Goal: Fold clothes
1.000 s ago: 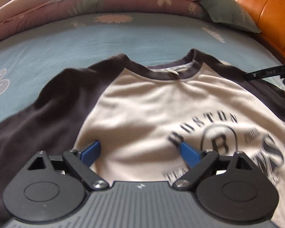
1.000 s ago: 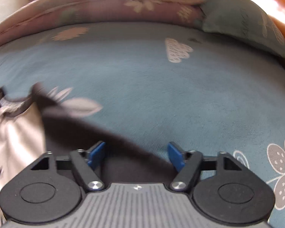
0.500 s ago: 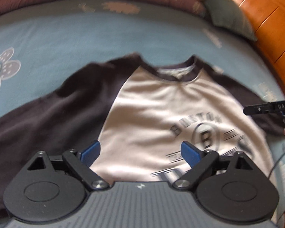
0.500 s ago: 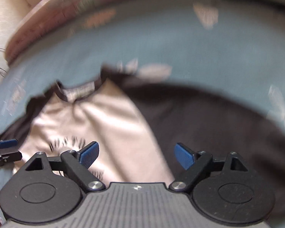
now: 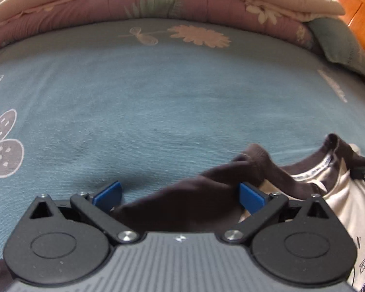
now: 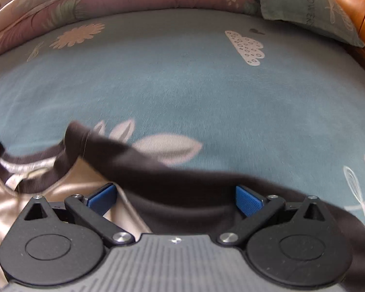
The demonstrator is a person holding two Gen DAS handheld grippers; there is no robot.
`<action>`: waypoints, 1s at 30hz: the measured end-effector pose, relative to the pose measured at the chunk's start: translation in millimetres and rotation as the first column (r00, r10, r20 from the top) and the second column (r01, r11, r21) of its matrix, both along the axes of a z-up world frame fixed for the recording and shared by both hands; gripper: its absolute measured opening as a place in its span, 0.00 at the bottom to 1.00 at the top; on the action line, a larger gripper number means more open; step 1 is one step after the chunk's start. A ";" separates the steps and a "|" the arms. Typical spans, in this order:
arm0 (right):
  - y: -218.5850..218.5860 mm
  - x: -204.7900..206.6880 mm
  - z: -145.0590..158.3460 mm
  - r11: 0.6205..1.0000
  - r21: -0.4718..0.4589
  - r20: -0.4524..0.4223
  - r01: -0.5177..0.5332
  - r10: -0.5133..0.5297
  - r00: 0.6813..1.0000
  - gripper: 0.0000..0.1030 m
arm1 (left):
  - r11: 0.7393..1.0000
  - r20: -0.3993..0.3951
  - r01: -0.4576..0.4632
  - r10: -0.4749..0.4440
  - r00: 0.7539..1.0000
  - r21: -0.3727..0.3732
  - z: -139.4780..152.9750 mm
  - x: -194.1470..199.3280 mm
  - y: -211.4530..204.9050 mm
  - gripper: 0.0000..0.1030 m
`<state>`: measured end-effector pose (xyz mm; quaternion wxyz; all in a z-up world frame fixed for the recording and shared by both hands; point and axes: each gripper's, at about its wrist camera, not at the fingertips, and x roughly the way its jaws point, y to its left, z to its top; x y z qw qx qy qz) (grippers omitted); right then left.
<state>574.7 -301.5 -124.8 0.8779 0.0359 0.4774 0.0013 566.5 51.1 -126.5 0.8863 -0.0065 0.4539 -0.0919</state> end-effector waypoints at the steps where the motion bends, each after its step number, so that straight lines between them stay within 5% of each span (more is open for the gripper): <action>1: -6.0 0.1 4.5 1.000 0.027 0.005 0.002 -0.003 1.000 1.00 | 1.000 -0.004 -0.001 0.001 1.000 0.008 2.9 1.0 0.2 0.90; 6: -29.0 -15.6 27.7 0.971 0.232 0.028 -0.063 0.058 0.998 1.00 | 0.975 0.029 0.124 -0.121 0.992 -0.187 37.2 -24.3 -0.9 0.92; 9: -21.7 -15.5 27.0 0.921 0.356 0.008 -0.159 0.167 0.986 1.00 | 0.962 0.003 0.101 -0.103 0.995 -0.255 25.1 -10.2 -6.9 0.92; 13: 1.9 0.3 5.7 0.925 0.331 -0.019 -0.186 0.203 0.979 1.00 | 0.941 -0.032 0.058 -0.073 0.997 -0.335 7.7 9.4 -14.6 0.91; 17: 9.0 15.9 -1.0 0.949 0.237 0.087 -0.207 0.192 0.978 1.00 | 0.912 -0.070 0.012 -0.045 0.997 -0.410 -9.8 29.1 -22.2 0.93; 23: -3.1 2.0 24.4 0.958 0.215 0.070 -0.190 0.179 0.981 1.00 | 0.939 -0.068 0.054 -0.082 0.994 -0.341 39.4 -1.8 -19.0 0.92; 30: -13.7 -88.4 69.9 0.922 0.269 0.021 -0.277 0.282 0.959 1.00 | 0.936 -0.059 0.214 -0.240 0.969 -0.279 76.1 -118.6 -8.2 0.93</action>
